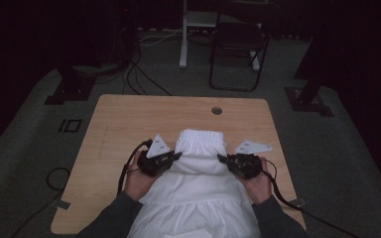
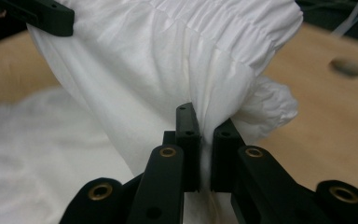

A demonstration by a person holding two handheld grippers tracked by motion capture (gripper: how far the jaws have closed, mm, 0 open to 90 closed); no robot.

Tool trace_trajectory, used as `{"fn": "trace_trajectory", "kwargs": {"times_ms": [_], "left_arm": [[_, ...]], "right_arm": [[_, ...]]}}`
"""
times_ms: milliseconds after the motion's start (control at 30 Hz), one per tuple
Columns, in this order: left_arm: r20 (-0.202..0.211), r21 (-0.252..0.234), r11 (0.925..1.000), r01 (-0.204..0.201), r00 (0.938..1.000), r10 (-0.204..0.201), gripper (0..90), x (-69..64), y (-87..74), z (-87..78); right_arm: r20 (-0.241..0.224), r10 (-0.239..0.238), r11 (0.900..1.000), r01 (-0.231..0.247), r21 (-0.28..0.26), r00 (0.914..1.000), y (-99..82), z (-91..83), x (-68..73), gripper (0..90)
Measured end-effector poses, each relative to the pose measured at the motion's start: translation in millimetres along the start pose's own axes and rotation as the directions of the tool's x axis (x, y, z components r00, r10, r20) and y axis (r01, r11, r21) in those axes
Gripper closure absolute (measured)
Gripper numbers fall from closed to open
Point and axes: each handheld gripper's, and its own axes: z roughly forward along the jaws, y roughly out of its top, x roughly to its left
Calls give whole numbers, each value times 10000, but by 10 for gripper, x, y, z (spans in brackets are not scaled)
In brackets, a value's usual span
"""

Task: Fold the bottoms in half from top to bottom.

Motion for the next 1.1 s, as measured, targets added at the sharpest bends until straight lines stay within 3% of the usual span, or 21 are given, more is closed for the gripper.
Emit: {"fn": "trace_trajectory", "kwargs": {"times_ms": [167, 300, 333, 433, 500, 567, 733, 833, 1100], "left_arm": [[392, 1037, 9927, 622, 9970, -665, 845, -113, -432, 130], [752, 2078, 9734, 960, 9907, -1137, 841, -170, -719, 272], [777, 2389, 9666, 929, 9904, -1144, 840, -183, -780, 320], [701, 2701, 9598, 759, 9927, -982, 838, -179, -872, 432], [790, 2651, 9599, 910, 9901, -1157, 838, -123, -869, 476], [629, 2669, 9610, 729, 9937, -928, 838, -99, -839, 513], [208, 2687, 9619, 509, 9981, -586, 837, -6, -750, 641], [43, 2622, 9632, 592, 9980, -625, 837, 112, -696, 739], [-498, 2637, 9642, 290, 9986, -164, 837, 444, -495, 1045]], "right_arm": [[-225, -59, 9946, 82, 1031, 9997, -367, 198, 189, 846], [-531, 106, 9827, -6, 1854, 9985, -586, 379, 237, 845], [-570, 141, 9787, -21, 2052, 9983, -621, 415, 248, 843], [-665, 109, 9680, 61, 2510, 9977, -689, 515, 262, 841], [-625, 140, 9608, 39, 2772, 9979, -709, 582, 258, 842], [-583, 86, 9580, 85, 2868, 9983, -712, 647, 226, 842], [-328, 53, 9591, 43, 2831, 9994, -617, 797, 65, 842], [-126, 19, 9610, 17, 2764, 9999, -546, 900, -44, 842], [549, 96, 9648, -237, 2618, 9984, -360, 1164, -332, 838]]}}
